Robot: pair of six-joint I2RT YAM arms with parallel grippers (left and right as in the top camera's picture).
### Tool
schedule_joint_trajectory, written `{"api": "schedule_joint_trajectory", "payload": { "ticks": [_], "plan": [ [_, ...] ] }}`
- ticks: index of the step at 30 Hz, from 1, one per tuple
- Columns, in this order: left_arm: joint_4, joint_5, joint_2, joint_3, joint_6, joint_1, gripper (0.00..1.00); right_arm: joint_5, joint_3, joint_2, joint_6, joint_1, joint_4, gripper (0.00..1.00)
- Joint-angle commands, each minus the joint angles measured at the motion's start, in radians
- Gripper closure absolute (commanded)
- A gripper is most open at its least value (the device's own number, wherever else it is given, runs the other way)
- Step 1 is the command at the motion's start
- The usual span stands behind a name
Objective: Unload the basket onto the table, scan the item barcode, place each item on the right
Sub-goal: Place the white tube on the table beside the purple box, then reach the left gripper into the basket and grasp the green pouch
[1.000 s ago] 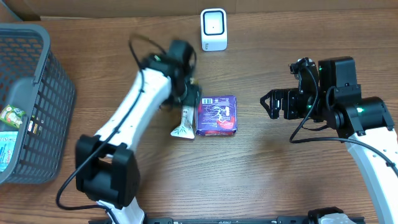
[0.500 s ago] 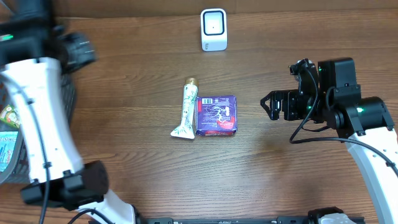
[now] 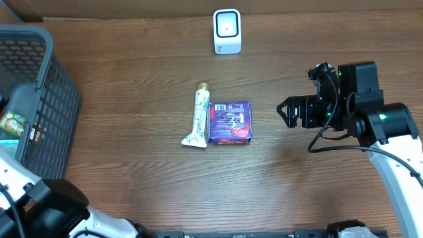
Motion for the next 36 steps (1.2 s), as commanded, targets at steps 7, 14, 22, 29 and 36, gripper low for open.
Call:
{"api": "schedule_joint_trajectory", "payload": {
  "ticks": [7,14,22,29,36],
  "plan": [
    [0.355,0.119,-0.008,-0.359,0.069,0.029,0.3,-0.005,0.019,-0.002,0.003,-0.006,-0.002,0.0],
    [0.535,0.095,-0.007,-0.492,0.068,0.03,0.22,-0.005,0.019,-0.002,0.003,-0.006,-0.011,0.0],
    [0.566,0.028,0.038,-0.521,-0.005,0.031,0.2,-0.005,0.019,-0.002,0.003,-0.006,-0.016,0.0],
    [0.576,0.029,0.122,-0.521,-0.038,0.031,0.21,-0.005,0.019,-0.002,0.003,-0.006,-0.019,0.0],
    [0.623,0.029,0.214,-0.521,-0.037,0.031,0.2,-0.006,0.019,-0.002,0.003,-0.006,-0.023,0.0]
  ]
}}
